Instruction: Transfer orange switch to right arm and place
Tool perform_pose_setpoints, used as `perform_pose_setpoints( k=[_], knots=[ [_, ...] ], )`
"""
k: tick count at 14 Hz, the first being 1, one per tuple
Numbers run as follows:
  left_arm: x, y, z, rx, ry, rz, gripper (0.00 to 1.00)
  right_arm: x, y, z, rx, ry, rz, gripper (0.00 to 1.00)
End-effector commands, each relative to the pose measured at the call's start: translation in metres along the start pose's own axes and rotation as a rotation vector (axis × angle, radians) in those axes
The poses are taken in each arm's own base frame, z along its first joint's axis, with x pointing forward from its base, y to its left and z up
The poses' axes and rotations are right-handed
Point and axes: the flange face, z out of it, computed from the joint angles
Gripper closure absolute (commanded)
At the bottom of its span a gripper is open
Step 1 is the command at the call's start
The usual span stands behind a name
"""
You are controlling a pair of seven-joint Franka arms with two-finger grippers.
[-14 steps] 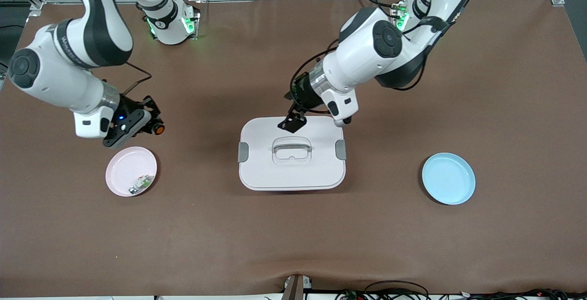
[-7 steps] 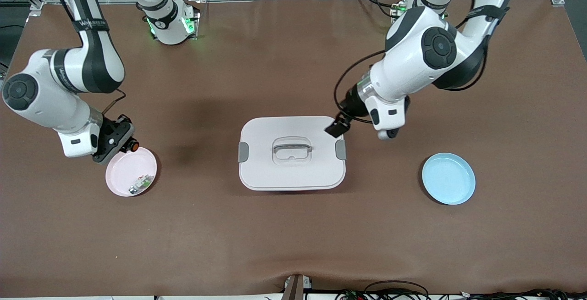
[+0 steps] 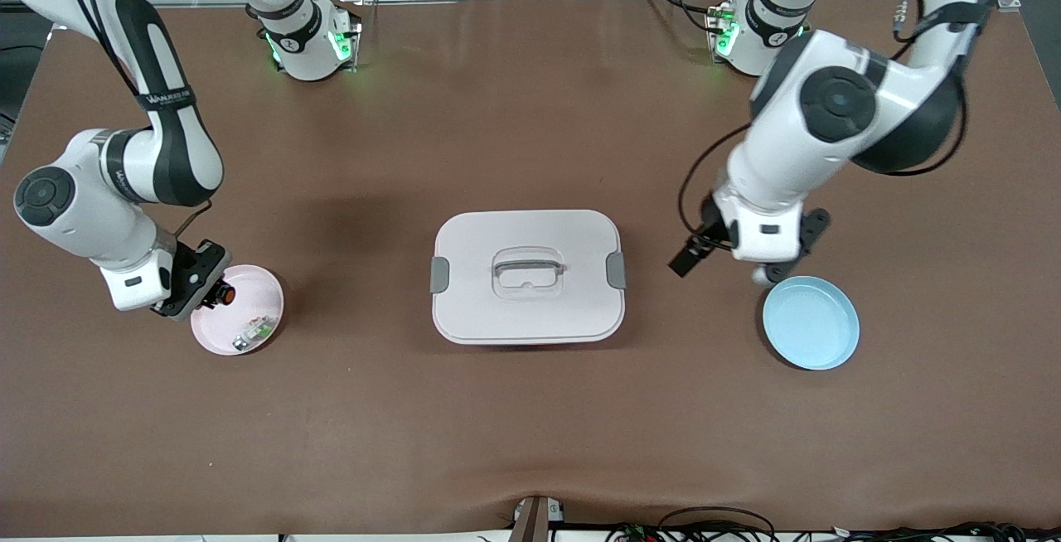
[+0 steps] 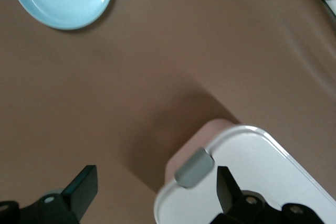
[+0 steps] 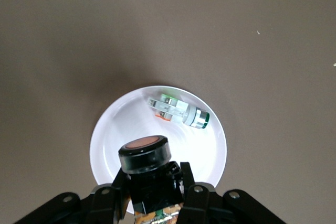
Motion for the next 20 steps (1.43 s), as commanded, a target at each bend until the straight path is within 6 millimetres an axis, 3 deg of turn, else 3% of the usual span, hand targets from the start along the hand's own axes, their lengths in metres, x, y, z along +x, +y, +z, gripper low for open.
perform_pose_setpoints(
  k=[1,3,11,16,20],
  knots=[
    [0.043,-0.028,-0.023,0.012,0.038,0.076,0.0,-0.01,0.012,0.013,-0.023,-0.003,-0.051,1.0],
    [0.074,-0.047,-0.027,0.015,0.038,0.197,0.0,-0.018,0.017,0.022,-0.039,0.0,-0.082,1.0],
    [0.162,-0.123,-0.034,0.063,0.002,0.578,0.0,-0.03,0.019,0.061,-0.062,0.009,-0.108,1.0],
    [0.186,-0.165,-0.057,0.063,0.024,0.629,0.0,-0.039,0.012,0.083,-0.084,0.014,-0.102,1.0],
    [0.182,-0.183,-0.081,0.031,0.132,0.793,0.0,-0.041,0.006,0.093,-0.087,0.015,-0.101,1.0]
  ],
)
